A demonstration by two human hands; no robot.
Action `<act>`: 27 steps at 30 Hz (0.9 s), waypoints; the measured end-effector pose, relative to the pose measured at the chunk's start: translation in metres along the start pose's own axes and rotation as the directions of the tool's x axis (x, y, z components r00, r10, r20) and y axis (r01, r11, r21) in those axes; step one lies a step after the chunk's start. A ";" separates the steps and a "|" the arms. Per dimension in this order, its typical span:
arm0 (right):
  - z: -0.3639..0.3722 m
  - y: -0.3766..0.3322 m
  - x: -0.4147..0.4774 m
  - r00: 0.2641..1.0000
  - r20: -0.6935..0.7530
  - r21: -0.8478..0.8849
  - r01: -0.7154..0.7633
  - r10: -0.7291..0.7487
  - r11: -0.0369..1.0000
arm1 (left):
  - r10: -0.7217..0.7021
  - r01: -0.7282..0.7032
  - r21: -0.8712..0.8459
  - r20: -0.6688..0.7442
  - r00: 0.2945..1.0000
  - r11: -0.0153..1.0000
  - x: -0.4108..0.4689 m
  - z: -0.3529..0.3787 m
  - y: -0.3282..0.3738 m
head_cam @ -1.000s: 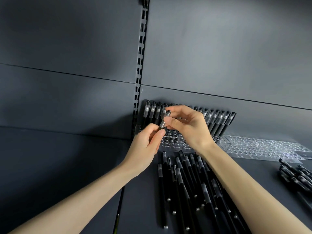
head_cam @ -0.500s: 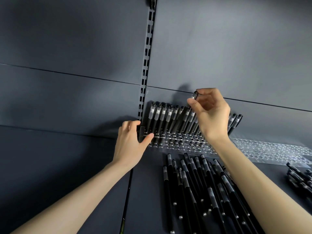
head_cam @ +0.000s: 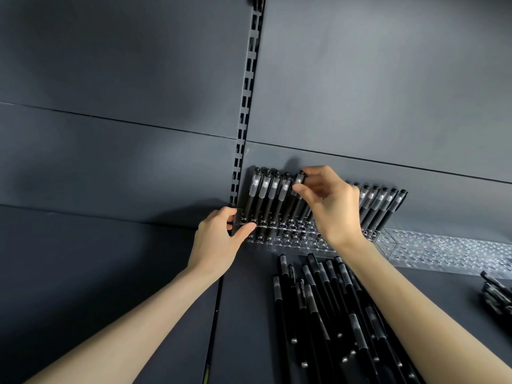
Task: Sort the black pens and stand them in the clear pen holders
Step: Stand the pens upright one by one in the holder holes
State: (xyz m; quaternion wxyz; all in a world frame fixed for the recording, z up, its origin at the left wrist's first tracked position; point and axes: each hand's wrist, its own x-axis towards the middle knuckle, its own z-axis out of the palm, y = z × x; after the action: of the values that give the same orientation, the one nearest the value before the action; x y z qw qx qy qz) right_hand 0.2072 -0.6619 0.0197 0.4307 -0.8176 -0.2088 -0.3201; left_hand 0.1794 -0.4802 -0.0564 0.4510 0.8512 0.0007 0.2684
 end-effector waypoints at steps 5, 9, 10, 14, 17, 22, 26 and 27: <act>-0.003 0.001 0.003 0.996 0.082 -0.075 0.026 -0.020 0.997 | 0.000 0.000 0.021 -0.003 1.000 1.000 0.000 0.000 0.002; -0.002 0.004 -0.002 0.996 0.092 -0.096 0.017 -0.008 0.995 | -0.002 0.002 0.041 0.003 1.000 0.999 -0.001 -0.001 0.003; -0.002 0.004 -0.002 0.996 0.087 -0.099 0.013 -0.004 0.995 | -0.005 0.005 0.046 0.002 1.000 0.999 -0.001 -0.001 0.004; -0.002 0.002 -0.005 0.996 0.090 -0.128 0.004 0.008 0.992 | -0.022 0.024 0.088 -0.023 0.999 0.996 -0.002 0.000 0.006; -0.004 -0.001 -0.006 0.996 0.094 -0.151 0.006 0.009 0.988 | -0.051 0.056 0.128 -0.042 0.998 0.990 -0.003 0.000 0.010; -0.014 -0.003 -0.015 0.998 0.069 -0.158 0.001 0.010 0.987 | -0.099 0.109 0.230 -0.058 0.993 0.967 -0.010 -0.006 0.030; -0.031 -0.002 -0.034 0.996 0.091 -0.145 -0.001 0.014 0.989 | -0.103 0.082 0.282 0.059 0.993 0.956 -0.035 -0.010 0.051; -0.036 -0.001 -0.040 0.995 0.102 -0.147 0.004 0.011 0.989 | -0.094 0.061 0.305 0.095 0.991 0.950 -0.045 -0.009 0.056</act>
State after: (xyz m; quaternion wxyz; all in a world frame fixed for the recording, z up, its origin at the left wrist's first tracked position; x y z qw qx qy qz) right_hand 0.1658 -0.6945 0.0070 0.3586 -0.8628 -0.2053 -0.2913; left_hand 0.1235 -0.5171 -0.0295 0.3255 0.9226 0.0507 0.2005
